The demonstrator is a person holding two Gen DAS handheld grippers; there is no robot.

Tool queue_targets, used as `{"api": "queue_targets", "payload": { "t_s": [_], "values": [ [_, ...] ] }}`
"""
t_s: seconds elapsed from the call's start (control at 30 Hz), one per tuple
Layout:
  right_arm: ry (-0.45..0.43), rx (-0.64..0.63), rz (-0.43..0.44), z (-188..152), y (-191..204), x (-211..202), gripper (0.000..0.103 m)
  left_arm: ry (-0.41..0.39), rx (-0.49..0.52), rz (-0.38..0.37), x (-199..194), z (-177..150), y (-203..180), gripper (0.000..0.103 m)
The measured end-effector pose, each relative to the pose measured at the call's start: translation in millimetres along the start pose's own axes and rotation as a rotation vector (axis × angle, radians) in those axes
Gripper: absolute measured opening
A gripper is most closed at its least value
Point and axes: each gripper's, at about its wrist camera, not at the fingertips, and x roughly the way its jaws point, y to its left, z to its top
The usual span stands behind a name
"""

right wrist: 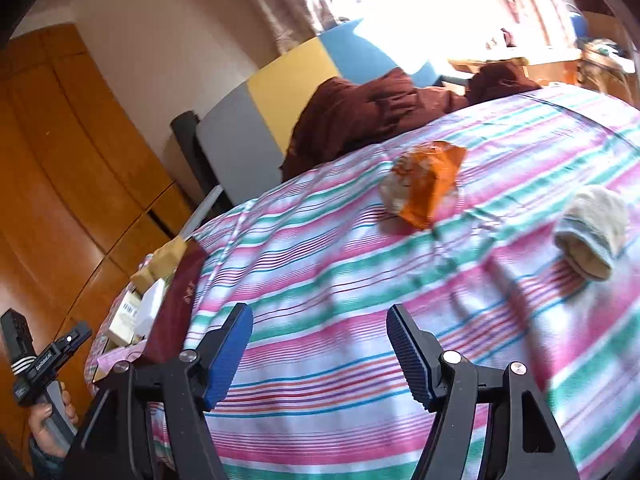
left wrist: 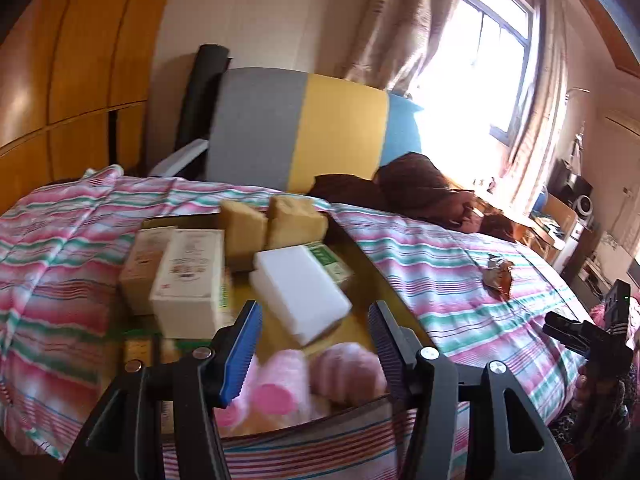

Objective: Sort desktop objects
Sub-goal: 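Move the right tool to the beige sock while the left tool approaches the orange snack bag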

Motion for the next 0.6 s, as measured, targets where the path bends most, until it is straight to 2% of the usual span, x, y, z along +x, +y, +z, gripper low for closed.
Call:
{"api": "queue_targets", "payload": {
  "t_s": [0.2, 0.37, 0.5, 0.6],
  "values": [
    [-0.082, 0.076, -0.083, 9, -40, -22, 0.071, 0.106, 0.091, -0.205, 56, 9, -84, 0.057],
    [-0.143, 0.052, -0.172, 7, -50, -34, 0.071, 0.186, 0.215, -0.274, 100, 10, -151, 0.058],
    [-0.215, 0.035, -0.273, 7, -59, -47, 0.075, 0.220, 0.307, -0.331, 131, 13, -200, 0.068],
    [-0.246, 0.051, -0.330, 8, -70, -52, 0.079, 0.237, 0.367, -0.365, 150, 15, -233, 0.069]
  ]
}}
